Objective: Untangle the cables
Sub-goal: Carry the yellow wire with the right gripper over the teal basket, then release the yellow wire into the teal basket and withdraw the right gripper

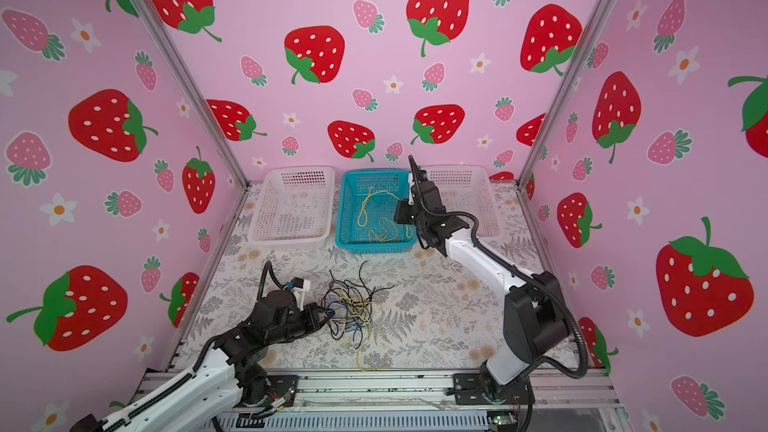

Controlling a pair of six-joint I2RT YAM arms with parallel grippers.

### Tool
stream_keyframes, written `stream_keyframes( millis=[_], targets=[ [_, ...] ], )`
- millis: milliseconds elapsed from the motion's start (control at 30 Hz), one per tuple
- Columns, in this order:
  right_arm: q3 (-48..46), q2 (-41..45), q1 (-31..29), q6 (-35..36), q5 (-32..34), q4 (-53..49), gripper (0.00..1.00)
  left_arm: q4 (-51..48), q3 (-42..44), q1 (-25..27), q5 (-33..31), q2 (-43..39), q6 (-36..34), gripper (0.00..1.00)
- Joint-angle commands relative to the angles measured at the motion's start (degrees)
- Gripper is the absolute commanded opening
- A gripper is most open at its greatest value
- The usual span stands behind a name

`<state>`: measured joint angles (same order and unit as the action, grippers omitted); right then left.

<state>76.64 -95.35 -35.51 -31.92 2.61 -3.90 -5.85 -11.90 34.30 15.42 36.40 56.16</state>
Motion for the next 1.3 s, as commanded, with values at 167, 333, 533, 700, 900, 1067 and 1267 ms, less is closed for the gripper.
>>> stream_keyframes(
  millis=[167, 333, 533, 700, 900, 1067, 1267],
  targets=[
    [15.06, -13.37, -0.27, 0.03, 3.89, -7.31, 0.06, -1.71, 1.29, 1.33, -2.29, -2.82, 1.91, 0.0],
    [19.15, -16.42, -0.35, 1.89, 2.3, -8.8, 0.19, -2.17, 1.27, 1.77, -2.63, -3.26, 1.94, 0.0],
    [15.84, -11.52, -0.74, 4.64, 1.21, -7.54, 0.51, -1.21, 1.62, 1.98, -3.18, -2.96, 2.2, 0.0],
    [3.66, -0.05, -3.29, 6.35, -2.66, -4.16, 0.56, -1.16, 0.79, 2.01, -3.11, -2.59, 1.94, 0.0],
    [-19.84, 16.88, -10.76, 5.83, -10.09, 3.73, 0.56, -1.27, 0.4, 2.02, -4.13, -2.99, 2.61, 0.0],
    [-36.99, 28.47, -19.64, 5.17, -13.68, 9.92, 0.55, -1.58, -0.36, 1.99, -4.5, -3.7, 2.91, 0.0],
    [-47.7, 33.79, -29.77, 2.79, -10.71, 13.19, 0.53, -2.13, -1.33, 1.99, -5.52, -3.27, 2.35, 0.0]
  ],
)
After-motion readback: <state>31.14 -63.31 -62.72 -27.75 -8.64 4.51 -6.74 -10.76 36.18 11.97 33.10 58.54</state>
